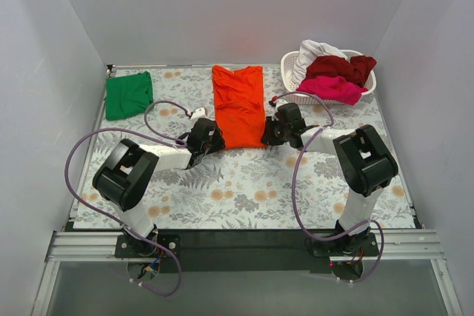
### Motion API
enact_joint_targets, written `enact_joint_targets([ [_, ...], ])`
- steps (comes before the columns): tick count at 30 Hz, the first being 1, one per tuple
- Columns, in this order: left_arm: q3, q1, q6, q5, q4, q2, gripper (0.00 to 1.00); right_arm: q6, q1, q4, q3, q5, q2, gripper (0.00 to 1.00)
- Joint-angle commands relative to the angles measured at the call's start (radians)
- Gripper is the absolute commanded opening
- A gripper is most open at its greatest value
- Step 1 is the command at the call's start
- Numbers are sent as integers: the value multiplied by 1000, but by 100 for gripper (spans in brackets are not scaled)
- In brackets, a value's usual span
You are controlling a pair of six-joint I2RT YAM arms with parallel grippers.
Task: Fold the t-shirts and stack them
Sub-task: Fold the tshirt
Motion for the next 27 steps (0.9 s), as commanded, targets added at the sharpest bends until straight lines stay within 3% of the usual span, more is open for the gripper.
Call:
enact_joint_targets([
  [1,-47,-23,-17,62,-103,0,41,6,17,-59,-33,-2,13,15],
  [5,-50,-23,-22,58,-120,23,31,6,19,-61,-34,0,5,11],
  [7,-56,-23,-31,55,-118,25,10,5,20,-61,-36,0,4,6],
  [9,-65,-23,-31,43,-120,28,0,2,23,-62,-37,-4,2,1],
  [19,-161,-107,-59,32,-184,-109,0,-11,108,-156,-174,19,-174,1],
  [27,-289,-207,-128,49,-289,-359,0,0,209,-285,-320,29,-359,1],
])
